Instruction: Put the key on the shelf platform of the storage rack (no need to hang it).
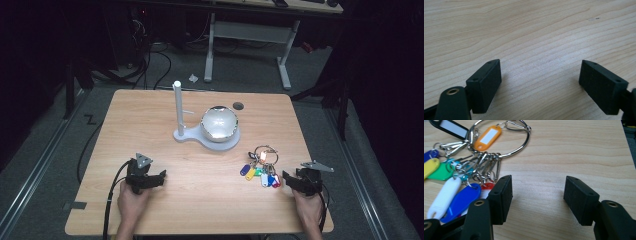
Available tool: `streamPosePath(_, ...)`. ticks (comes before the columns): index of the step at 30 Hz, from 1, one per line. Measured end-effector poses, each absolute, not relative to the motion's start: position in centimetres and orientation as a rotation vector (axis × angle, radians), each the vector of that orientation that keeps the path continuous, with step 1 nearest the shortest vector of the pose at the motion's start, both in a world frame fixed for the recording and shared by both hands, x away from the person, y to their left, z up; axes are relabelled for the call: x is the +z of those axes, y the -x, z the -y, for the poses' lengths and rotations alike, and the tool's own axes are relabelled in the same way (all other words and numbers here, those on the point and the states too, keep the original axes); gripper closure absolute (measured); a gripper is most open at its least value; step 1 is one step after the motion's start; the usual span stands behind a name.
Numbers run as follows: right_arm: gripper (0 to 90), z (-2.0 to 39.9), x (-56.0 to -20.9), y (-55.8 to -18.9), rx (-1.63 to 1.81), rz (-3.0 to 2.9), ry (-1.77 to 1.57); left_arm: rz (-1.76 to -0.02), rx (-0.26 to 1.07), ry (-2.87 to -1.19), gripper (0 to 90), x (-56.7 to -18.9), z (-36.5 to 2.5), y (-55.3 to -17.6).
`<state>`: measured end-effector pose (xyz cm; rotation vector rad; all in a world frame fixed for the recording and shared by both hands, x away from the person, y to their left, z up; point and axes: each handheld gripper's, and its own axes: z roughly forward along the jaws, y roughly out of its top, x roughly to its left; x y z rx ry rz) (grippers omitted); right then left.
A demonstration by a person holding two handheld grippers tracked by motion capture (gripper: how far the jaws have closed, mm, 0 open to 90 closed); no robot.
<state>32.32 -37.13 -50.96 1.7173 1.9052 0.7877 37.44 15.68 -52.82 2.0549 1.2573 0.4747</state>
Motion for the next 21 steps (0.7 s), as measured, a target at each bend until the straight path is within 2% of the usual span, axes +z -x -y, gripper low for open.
streamPosePath(21, 43.8, 33.4, -48.9, -32.2, 0.892, -2.015, -1.545, -1.257, 0.474, -2.054, 18.6, -52.8, -15.7, -37.4)
